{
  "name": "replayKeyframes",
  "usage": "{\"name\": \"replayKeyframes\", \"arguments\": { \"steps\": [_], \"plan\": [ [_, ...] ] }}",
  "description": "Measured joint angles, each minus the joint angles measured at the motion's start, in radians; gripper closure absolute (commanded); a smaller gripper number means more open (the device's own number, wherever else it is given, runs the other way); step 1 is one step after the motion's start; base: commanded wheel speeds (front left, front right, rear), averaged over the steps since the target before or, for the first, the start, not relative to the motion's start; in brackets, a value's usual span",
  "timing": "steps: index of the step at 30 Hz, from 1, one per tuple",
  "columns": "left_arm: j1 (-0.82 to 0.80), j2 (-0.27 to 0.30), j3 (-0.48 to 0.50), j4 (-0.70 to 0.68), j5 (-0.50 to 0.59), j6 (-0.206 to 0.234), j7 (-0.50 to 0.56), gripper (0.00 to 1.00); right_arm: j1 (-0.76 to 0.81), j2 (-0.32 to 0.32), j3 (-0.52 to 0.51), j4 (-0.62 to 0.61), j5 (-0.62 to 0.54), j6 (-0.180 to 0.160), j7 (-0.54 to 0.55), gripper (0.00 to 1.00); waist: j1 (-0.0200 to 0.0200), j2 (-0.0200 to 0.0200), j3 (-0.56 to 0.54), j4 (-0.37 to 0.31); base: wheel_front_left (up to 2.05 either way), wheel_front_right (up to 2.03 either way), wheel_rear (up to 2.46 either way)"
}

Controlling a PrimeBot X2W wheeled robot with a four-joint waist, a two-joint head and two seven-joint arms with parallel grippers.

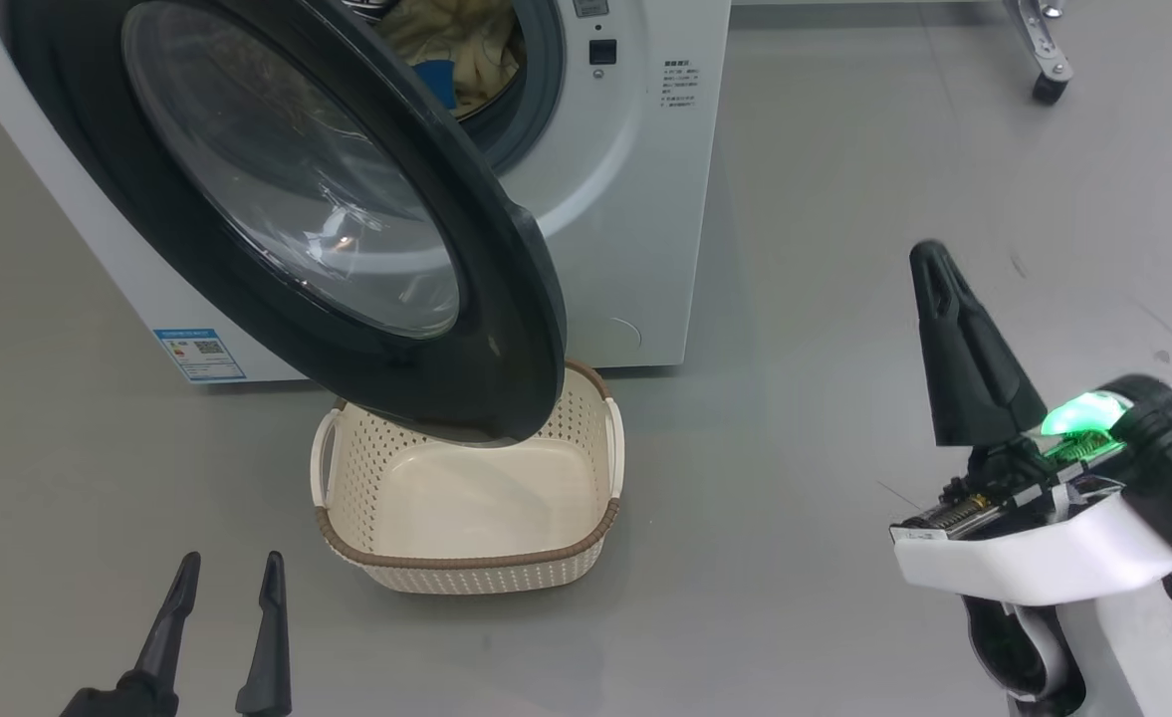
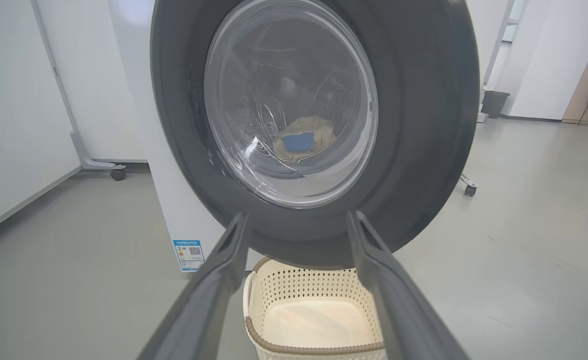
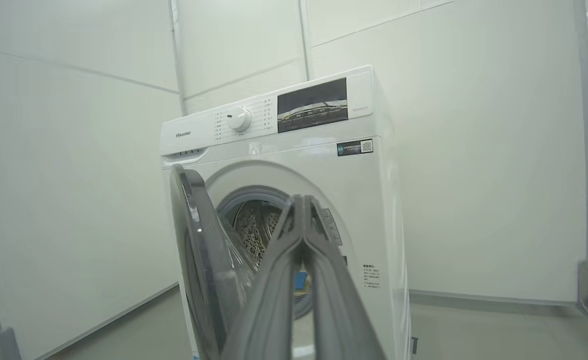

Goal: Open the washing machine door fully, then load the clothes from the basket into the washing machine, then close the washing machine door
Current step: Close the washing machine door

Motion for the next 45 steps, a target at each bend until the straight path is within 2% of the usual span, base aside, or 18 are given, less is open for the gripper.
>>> {"name": "replayKeyframes", "arguments": {
  "steps": [3, 7, 9, 13, 18, 28, 34, 45],
  "plan": [
    [0.0, -0.007, -0.008, 0.001, 0.0, -0.006, 0.0, 0.0, -0.043, 0.004, 0.019, -0.084, -0.019, 0.007, 0.0, 1.0, 0.0, 0.0, 0.004, 0.015, 0.0, 0.0, 0.0],
    [0.0, -0.018, -0.02, 0.002, 0.0, -0.009, 0.0, 0.0, -0.064, -0.018, 0.108, -0.151, -0.031, 0.014, 0.0, 1.0, 0.0, 0.0, 0.011, 0.04, 0.0, 0.0, 0.0],
    [-0.001, -0.022, -0.027, 0.002, 0.0, -0.009, 0.0, 0.0, -0.069, -0.047, 0.171, -0.16, -0.037, 0.014, 0.0, 1.0, 0.0, 0.0, 0.016, 0.054, 0.0, 0.0, 0.0],
    [-0.005, -0.025, -0.047, -0.001, 0.001, -0.017, 0.0, 0.0, -0.093, -0.141, 0.372, -0.177, -0.036, 0.014, 0.0, 1.0, 0.0, 0.0, 0.027, 0.088, 0.0, 0.0, 0.0],
    [-0.024, -0.031, -0.064, -0.009, 0.002, -0.017, 0.0, 0.0, -0.12, -0.202, 0.492, -0.162, -0.012, 0.014, 0.017, 1.0, 0.0, 0.0, 0.047, 0.137, 0.0, 0.0, 0.0],
    [-0.05, -0.044, -0.096, -0.046, 0.0, -0.021, 0.0, 0.0, -0.132, -0.253, 0.503, -0.086, 0.029, 0.014, 0.084, 1.0, 0.0, 0.0, 0.115, 0.24, 0.0, 0.0, 0.0],
    [-0.096, -0.05, -0.128, -0.089, -0.012, -0.021, 0.0, 0.0, -0.181, -0.281, 0.453, -0.047, 0.049, 0.014, 0.117, 1.0, 0.0, 0.0, 0.195, 0.296, 0.0, 0.0, 0.0],
    [-0.168, -0.051, -0.212, -0.136, -0.133, 0.013, 0.0, 0.0, -0.291, -0.304, 0.367, 0.029, 0.078, 0.014, 0.136, 1.0, 0.0001, 0.0, 0.327, 0.373, 0.0, 0.0, 0.0]
  ]
}}
